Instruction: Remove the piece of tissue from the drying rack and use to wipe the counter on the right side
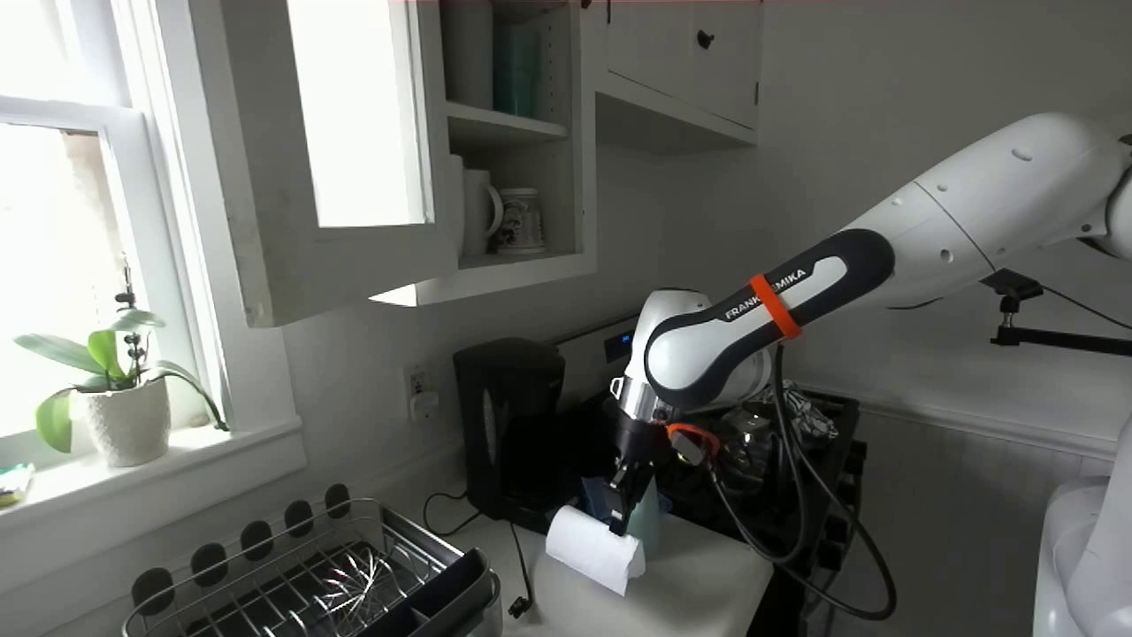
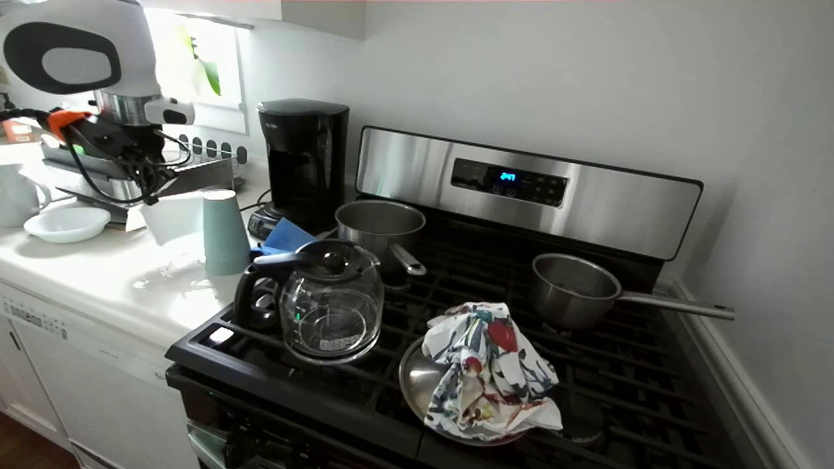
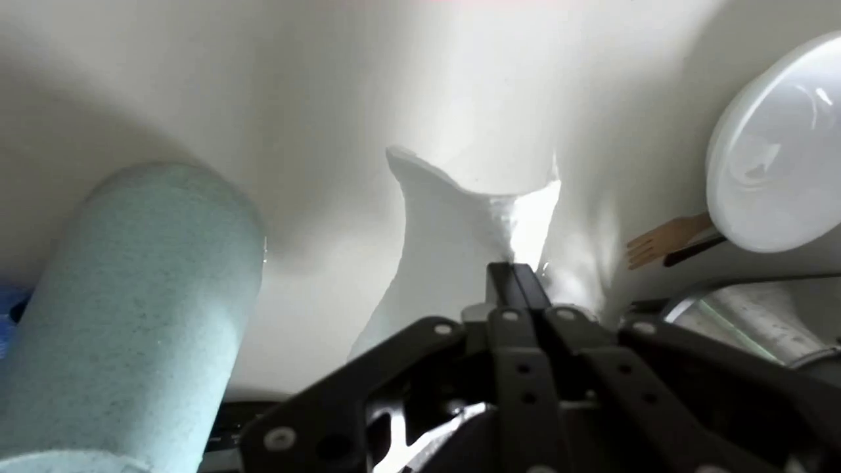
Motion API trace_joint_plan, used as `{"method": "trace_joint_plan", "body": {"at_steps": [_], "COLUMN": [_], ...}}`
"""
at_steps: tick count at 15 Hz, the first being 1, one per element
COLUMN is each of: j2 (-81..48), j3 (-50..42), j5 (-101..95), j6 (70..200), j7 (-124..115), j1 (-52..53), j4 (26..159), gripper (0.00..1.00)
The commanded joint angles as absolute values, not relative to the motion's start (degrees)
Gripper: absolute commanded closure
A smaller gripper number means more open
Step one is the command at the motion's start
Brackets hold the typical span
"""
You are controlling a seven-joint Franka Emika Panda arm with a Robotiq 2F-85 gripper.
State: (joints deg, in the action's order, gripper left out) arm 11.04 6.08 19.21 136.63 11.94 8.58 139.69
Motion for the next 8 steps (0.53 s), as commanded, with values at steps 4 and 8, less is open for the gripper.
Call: {"method": "trace_joint_plan", "body": {"at_steps": [4, 8], "j2": [6.4, 4.4], "j3": [6.8, 7.3], "j5": [14.8, 16.5], "j6": [139.6, 142.2], "j7": [12.2, 11.9], "j1": [9.4, 10.0], "j4": [138.6, 137.8], "gripper": [0.82, 0.53]}}
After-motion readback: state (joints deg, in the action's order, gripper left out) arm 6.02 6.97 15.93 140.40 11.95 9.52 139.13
